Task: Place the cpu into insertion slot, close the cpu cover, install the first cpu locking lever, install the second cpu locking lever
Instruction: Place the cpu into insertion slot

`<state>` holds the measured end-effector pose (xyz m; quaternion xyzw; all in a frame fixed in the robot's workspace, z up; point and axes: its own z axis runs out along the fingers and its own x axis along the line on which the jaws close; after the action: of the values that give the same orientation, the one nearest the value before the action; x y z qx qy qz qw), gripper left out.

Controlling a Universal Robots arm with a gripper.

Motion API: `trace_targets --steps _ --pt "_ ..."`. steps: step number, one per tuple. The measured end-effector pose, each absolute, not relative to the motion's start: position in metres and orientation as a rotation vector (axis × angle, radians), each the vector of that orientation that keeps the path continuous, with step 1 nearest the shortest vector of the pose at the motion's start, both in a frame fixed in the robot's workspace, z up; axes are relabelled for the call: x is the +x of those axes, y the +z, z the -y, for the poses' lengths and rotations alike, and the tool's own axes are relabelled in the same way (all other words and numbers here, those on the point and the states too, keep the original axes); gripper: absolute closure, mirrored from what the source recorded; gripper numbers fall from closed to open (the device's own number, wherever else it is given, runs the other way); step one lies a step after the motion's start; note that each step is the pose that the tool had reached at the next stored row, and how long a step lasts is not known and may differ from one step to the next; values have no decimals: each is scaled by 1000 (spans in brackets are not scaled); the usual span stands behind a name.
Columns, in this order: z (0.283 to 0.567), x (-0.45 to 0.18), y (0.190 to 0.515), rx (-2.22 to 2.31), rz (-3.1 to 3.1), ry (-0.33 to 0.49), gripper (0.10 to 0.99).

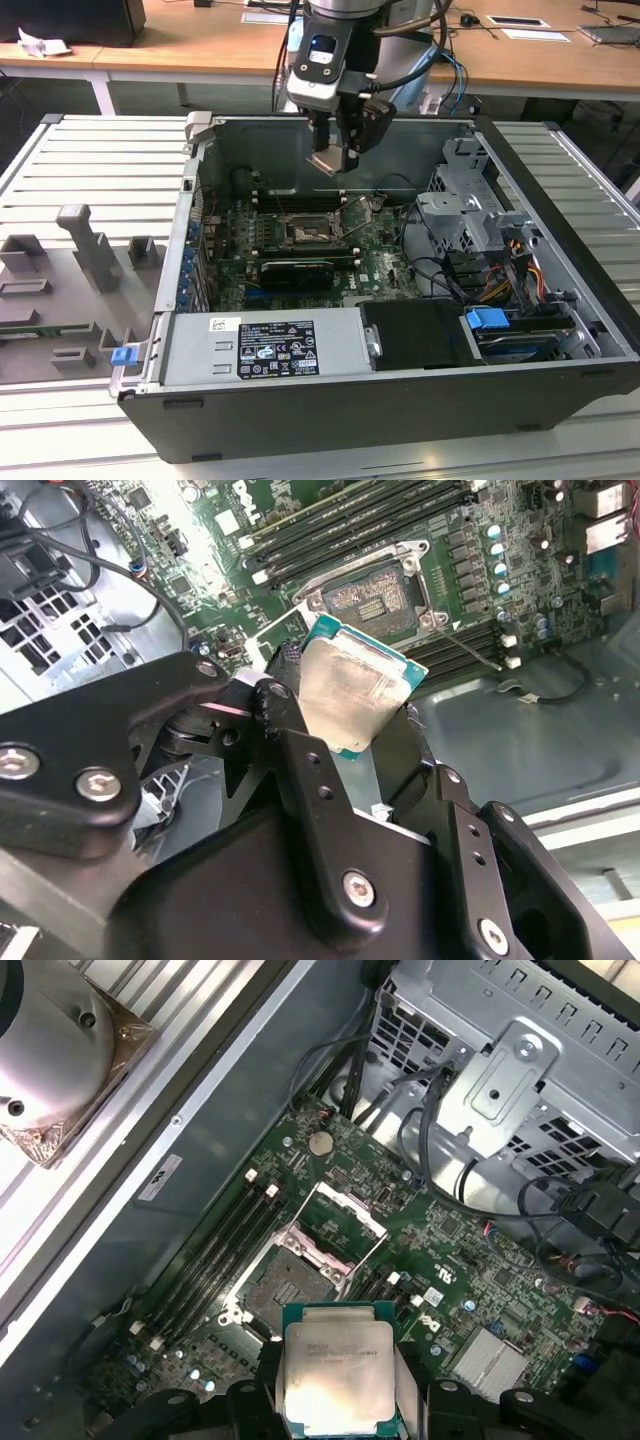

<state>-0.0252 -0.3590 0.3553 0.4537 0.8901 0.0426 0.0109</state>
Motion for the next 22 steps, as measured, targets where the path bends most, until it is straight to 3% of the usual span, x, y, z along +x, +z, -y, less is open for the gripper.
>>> trace_targets --steps 22 --pt "359 -25 350 1759 -2560 127 557"
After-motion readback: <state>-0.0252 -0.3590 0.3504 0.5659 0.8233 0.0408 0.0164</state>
